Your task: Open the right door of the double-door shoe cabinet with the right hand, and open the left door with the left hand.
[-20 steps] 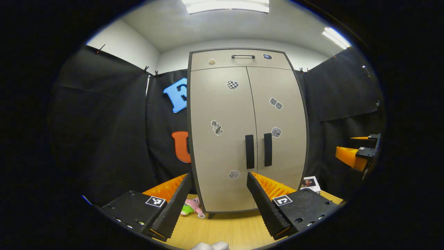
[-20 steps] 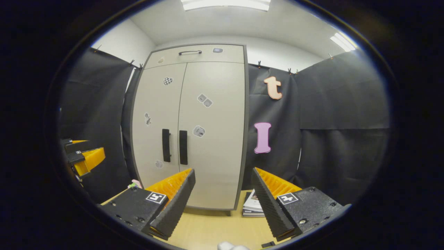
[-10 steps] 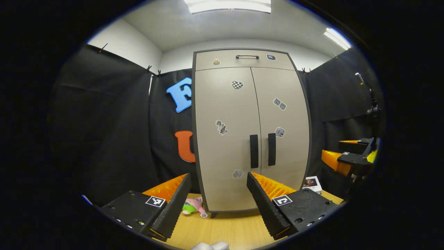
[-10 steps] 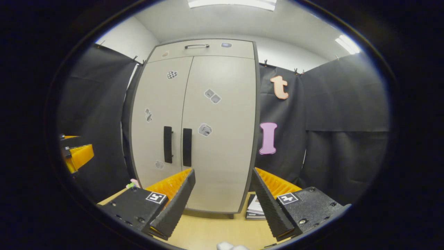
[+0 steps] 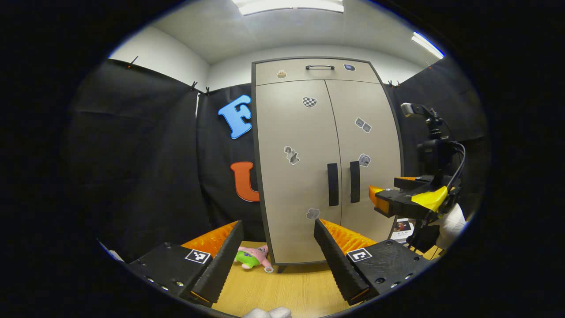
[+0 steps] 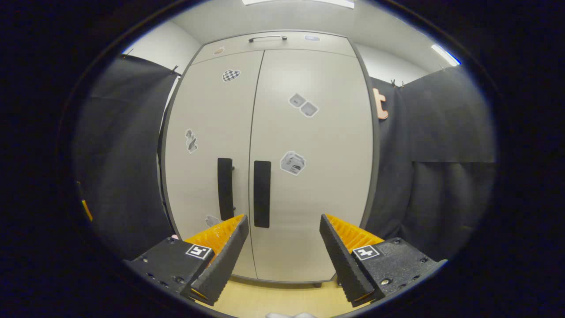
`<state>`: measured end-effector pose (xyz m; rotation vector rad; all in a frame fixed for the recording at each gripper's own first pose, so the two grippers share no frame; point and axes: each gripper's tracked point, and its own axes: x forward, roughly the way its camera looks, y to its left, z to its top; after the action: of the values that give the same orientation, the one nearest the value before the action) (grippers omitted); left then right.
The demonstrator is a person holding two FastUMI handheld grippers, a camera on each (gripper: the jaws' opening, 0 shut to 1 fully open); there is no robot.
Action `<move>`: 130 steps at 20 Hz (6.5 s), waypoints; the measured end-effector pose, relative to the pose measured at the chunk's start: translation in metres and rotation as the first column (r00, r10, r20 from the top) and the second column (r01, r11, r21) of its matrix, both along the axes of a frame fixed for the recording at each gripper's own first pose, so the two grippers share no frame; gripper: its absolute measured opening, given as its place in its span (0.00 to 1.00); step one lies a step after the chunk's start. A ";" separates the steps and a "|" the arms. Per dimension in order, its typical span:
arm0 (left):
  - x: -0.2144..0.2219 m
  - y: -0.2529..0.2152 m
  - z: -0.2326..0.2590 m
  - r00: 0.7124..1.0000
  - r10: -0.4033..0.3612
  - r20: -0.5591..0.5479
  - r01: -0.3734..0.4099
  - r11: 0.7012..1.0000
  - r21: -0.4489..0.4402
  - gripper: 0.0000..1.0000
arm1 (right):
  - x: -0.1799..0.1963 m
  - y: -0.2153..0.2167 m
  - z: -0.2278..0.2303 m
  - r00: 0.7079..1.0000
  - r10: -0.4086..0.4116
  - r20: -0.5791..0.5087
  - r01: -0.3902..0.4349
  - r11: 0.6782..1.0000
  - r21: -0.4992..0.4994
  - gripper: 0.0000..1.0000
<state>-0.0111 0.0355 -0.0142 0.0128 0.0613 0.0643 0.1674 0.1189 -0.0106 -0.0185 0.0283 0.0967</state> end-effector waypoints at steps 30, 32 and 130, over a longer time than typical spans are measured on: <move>-0.017 0.032 0.007 0.996 0.090 0.016 -0.090 0.996 0.000 0.96 | 0.088 0.038 0.001 0.996 -0.002 -0.088 0.002 1.000 0.006 0.24; -0.021 0.031 0.006 0.996 0.084 0.017 -0.084 0.996 -0.005 0.96 | 0.081 0.036 0.001 0.995 0.019 -0.094 -0.018 1.000 0.012 0.24; 0.267 -0.133 -0.007 0.986 -0.150 0.072 0.151 0.988 -0.015 0.92 | -0.157 -0.132 -0.038 0.968 -0.195 -0.159 0.200 0.980 0.017 0.99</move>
<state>0.2562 -0.0972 -0.0216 -0.0051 -0.0098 -0.0870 0.0103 -0.0133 -0.0483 0.0253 0.1857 -0.1016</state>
